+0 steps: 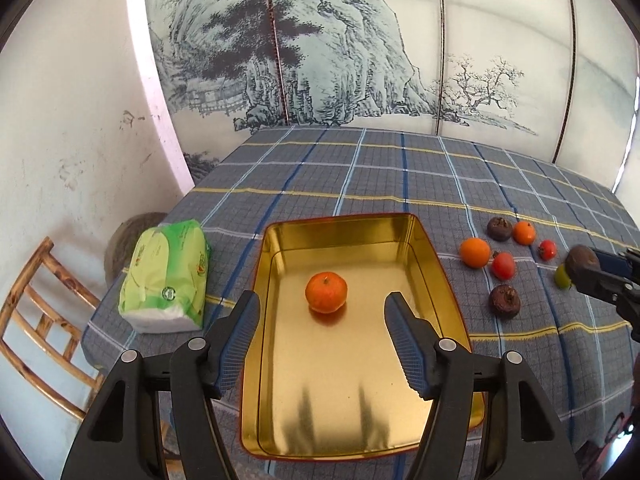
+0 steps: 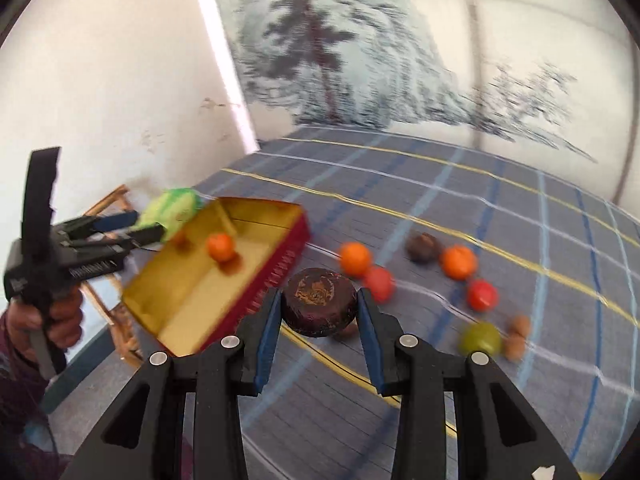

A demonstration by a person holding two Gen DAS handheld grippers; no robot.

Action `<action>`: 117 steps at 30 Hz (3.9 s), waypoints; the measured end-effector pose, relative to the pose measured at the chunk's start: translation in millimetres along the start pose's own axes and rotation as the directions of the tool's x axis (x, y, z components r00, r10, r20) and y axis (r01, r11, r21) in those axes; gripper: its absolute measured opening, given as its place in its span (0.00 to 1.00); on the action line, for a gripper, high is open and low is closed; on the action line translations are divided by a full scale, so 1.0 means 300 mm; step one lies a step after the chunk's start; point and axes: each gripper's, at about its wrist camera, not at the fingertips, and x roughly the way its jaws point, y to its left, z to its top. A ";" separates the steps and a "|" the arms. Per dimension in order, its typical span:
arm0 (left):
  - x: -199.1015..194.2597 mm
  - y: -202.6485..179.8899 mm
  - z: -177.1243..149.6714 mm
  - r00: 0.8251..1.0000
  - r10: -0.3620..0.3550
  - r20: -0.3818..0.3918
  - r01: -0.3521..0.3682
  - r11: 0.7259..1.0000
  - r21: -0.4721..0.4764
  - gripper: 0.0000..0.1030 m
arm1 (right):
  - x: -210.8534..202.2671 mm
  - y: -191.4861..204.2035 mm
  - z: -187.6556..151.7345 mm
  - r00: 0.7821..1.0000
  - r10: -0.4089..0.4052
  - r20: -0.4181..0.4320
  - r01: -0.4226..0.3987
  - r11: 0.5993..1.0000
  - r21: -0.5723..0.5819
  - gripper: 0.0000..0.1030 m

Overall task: Organize fruits
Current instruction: 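Carry the mangosteen with the right gripper into the gold tray and release, then move the left gripper back over the fruits on the cloth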

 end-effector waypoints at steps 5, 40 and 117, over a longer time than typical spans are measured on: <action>0.004 0.023 -0.022 1.000 0.010 -0.013 -0.010 1.000 -0.025 0.64 | 0.067 0.097 0.064 0.998 0.061 -0.017 -0.062 0.997 -0.048 0.34; 0.080 0.180 -0.107 0.995 0.042 -0.089 -0.053 0.991 -0.124 0.64 | 0.544 0.216 0.182 0.971 0.061 -0.230 -0.075 0.996 -0.053 0.34; 0.214 -0.576 0.021 0.956 -0.188 -0.226 0.252 0.919 0.303 0.73 | -0.222 -0.610 -0.430 0.950 -0.311 -0.018 0.294 0.876 0.383 0.62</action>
